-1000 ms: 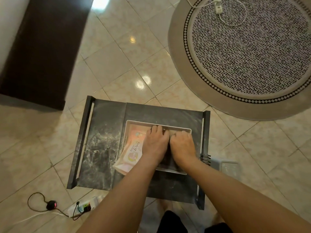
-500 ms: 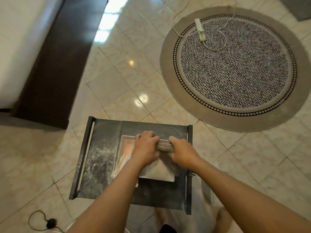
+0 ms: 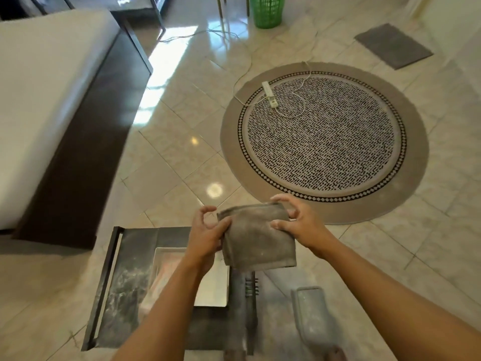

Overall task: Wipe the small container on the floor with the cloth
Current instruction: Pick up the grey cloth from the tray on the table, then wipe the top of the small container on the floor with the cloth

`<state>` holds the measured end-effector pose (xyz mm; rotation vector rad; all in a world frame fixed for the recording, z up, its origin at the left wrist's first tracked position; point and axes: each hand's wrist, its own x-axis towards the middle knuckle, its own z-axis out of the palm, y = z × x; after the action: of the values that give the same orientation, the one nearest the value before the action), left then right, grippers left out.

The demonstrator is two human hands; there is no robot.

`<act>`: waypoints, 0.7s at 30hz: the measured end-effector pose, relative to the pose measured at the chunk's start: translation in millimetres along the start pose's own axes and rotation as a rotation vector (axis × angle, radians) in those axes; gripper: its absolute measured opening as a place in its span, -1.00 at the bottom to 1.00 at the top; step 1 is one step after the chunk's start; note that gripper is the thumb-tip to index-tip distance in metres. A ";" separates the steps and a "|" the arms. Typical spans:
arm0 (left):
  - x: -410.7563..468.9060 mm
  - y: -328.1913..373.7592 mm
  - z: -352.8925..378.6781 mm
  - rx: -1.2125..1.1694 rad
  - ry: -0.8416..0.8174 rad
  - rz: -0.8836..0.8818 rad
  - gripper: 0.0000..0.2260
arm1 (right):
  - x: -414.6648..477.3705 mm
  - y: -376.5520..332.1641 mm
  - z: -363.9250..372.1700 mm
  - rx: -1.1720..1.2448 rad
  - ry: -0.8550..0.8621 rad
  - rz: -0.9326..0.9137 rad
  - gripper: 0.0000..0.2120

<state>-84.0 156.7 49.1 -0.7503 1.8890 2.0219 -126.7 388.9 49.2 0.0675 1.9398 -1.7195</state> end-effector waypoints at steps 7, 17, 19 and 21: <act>-19.0 -28.7 95.6 0.076 0.023 0.143 -0.74 | -21.2 41.0 -78.3 -0.183 0.014 0.025 -0.72; 51.1 -162.9 153.9 0.256 -0.046 0.085 -0.56 | 9.1 186.6 -133.2 -0.193 -0.142 0.162 -0.43; 75.7 -197.8 157.3 0.310 0.055 0.146 -0.74 | 21.1 219.6 -134.4 -0.193 -0.108 0.174 -0.48; 96.6 -236.1 159.4 0.358 0.108 0.166 -0.74 | 34.0 256.2 -131.4 -0.207 -0.089 0.170 -0.49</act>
<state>-68.2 325.3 -199.6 -0.6344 2.3583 1.6830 -104.8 548.0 -192.1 0.0767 1.9746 -1.3837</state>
